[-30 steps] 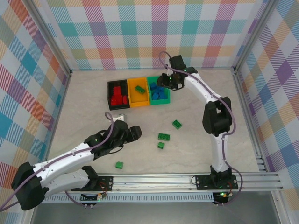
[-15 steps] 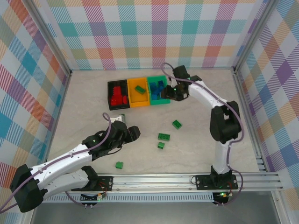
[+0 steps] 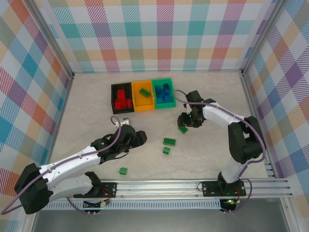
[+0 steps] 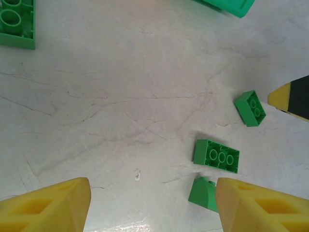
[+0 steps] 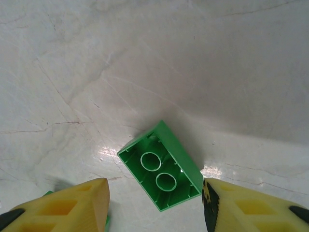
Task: Sort the legos into containers by color
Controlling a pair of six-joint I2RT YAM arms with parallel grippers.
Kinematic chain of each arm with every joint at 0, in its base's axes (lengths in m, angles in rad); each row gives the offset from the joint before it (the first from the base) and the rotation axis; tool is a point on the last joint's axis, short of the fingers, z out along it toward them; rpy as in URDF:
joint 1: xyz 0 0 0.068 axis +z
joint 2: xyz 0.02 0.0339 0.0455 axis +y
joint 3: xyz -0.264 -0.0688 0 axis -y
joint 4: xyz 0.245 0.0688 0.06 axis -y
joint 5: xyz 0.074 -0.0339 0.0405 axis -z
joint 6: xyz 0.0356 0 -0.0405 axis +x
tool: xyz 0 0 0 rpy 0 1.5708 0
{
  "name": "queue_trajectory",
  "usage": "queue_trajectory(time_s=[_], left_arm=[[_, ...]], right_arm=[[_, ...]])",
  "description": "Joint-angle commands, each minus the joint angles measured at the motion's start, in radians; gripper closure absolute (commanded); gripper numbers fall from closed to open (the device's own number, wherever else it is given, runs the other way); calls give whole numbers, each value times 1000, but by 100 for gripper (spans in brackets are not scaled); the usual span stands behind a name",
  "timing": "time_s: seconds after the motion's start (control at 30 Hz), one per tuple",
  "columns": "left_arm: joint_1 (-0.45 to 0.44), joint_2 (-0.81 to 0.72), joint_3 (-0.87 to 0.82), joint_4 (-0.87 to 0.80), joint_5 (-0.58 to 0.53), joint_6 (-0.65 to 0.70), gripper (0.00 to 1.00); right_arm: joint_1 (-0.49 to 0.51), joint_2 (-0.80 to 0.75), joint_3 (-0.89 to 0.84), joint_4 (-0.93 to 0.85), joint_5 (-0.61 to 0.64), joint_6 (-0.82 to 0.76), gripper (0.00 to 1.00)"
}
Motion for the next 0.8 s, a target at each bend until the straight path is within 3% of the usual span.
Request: queue_trajectory(time_s=[0.0,0.37,0.77], left_arm=[[-9,19,29,10,6,-7,31],[-9,7,23,-2,-4,-13,31],[-9,33,37,1,-1,-5,31]], right_arm=[[-7,34,9,25,-33,-22,45],[14,118,45,-16,29,-52,45],[67,154,63,-33,34,-47,51]])
